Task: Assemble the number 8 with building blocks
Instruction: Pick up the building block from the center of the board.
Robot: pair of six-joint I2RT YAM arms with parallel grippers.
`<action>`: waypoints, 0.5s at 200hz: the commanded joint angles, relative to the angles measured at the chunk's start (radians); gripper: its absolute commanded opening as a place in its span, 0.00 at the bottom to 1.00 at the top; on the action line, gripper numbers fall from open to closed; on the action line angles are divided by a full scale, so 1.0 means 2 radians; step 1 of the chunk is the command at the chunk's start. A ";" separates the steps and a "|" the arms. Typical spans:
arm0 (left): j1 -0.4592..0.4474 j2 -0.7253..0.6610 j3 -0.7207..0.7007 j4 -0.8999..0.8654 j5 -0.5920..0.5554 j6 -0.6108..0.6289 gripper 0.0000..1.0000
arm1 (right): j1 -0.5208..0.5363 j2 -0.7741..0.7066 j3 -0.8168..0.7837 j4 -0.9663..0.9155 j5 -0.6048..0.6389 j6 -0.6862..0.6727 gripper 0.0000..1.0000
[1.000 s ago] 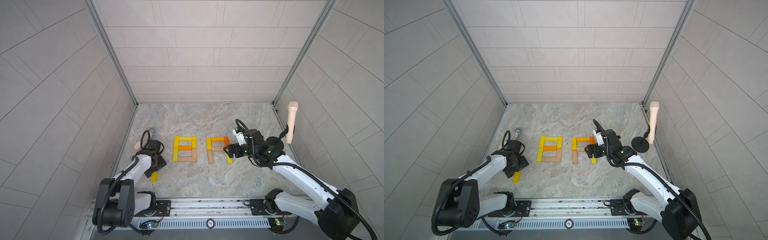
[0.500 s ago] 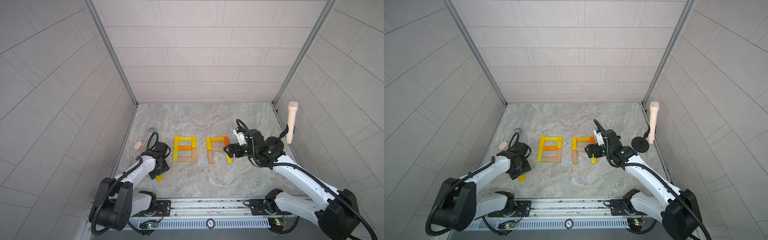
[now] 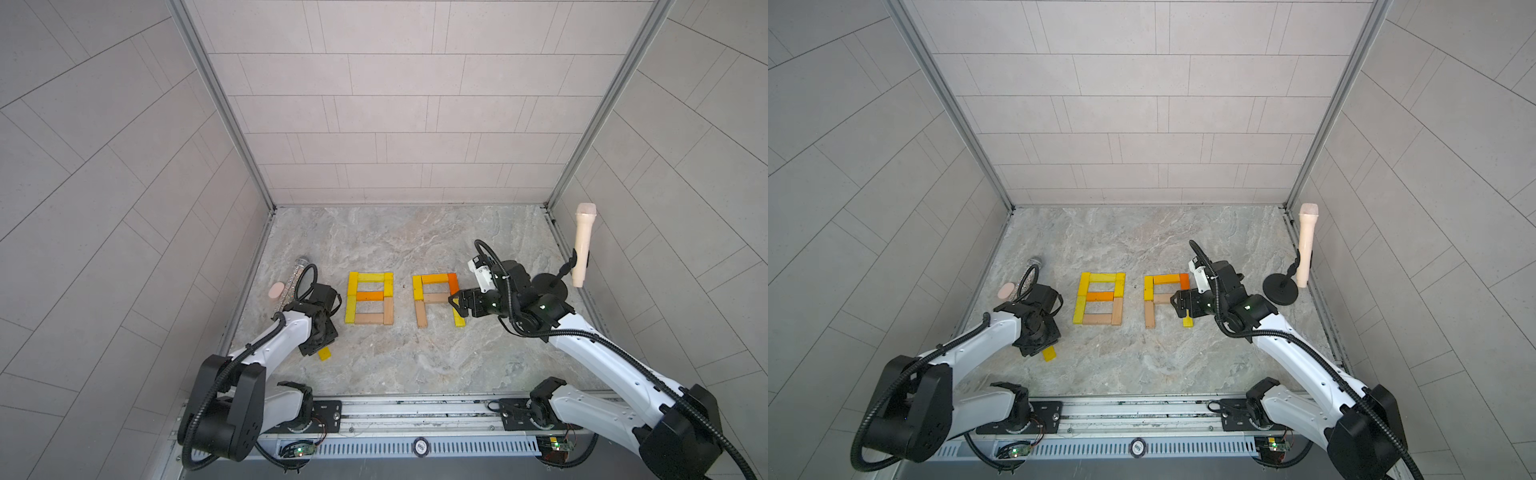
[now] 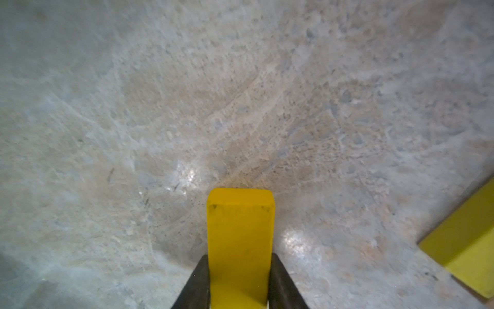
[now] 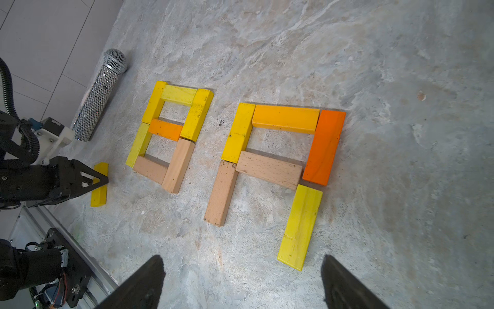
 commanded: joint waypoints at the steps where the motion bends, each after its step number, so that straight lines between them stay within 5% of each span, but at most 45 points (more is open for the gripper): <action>1: -0.008 -0.025 0.017 -0.014 -0.002 0.002 0.26 | 0.002 -0.019 0.001 -0.018 0.014 -0.001 0.93; 52: -0.078 -0.050 0.106 -0.034 0.001 0.028 0.24 | 0.001 -0.054 0.001 -0.046 0.056 -0.011 1.00; 100: -0.156 0.005 0.228 -0.015 0.034 0.156 0.25 | 0.001 -0.103 0.005 -0.094 0.090 -0.007 1.00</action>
